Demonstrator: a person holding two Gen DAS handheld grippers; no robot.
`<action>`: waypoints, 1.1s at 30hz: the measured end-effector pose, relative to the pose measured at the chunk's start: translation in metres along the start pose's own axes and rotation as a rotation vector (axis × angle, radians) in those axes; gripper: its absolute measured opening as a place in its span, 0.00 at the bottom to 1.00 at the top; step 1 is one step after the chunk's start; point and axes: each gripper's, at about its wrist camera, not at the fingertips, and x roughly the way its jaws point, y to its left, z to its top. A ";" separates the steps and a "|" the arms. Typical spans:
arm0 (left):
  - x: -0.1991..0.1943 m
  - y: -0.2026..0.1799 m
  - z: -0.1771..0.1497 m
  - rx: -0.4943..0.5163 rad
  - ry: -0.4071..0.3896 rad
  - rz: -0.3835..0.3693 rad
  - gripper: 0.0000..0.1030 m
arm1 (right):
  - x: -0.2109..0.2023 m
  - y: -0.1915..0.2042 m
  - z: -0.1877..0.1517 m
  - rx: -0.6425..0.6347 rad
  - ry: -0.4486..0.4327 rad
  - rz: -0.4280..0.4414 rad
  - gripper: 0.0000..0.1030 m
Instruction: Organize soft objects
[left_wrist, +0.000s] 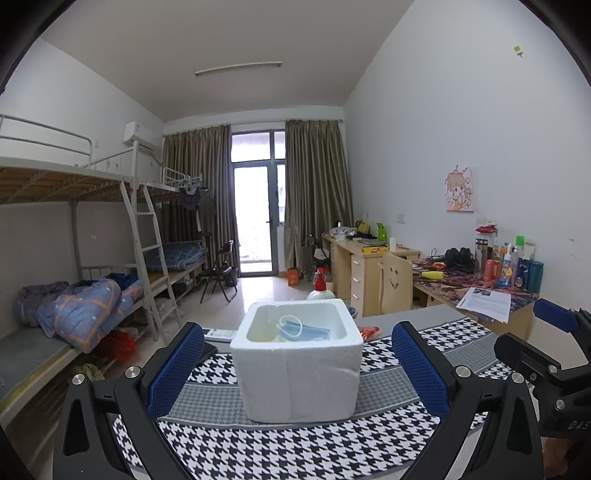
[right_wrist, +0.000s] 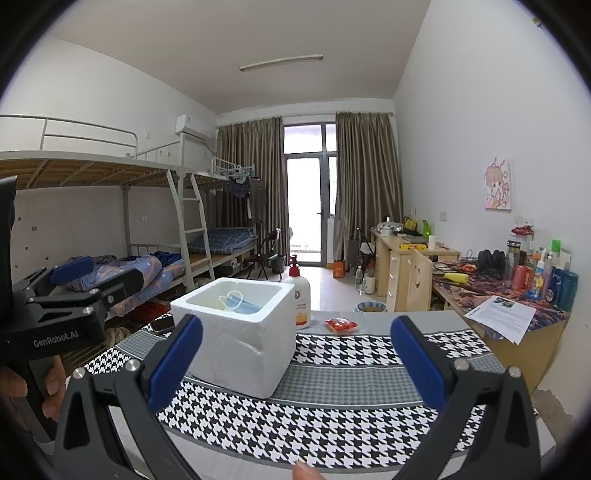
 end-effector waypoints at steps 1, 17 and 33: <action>-0.003 -0.001 -0.004 -0.002 -0.003 -0.002 0.99 | -0.001 0.000 -0.003 -0.001 -0.007 -0.005 1.00; -0.027 -0.002 -0.065 -0.077 -0.010 0.013 0.99 | -0.027 0.003 -0.059 0.014 -0.050 -0.014 1.00; -0.044 -0.006 -0.086 -0.057 -0.011 0.044 0.99 | -0.038 0.004 -0.078 0.014 -0.038 -0.029 1.00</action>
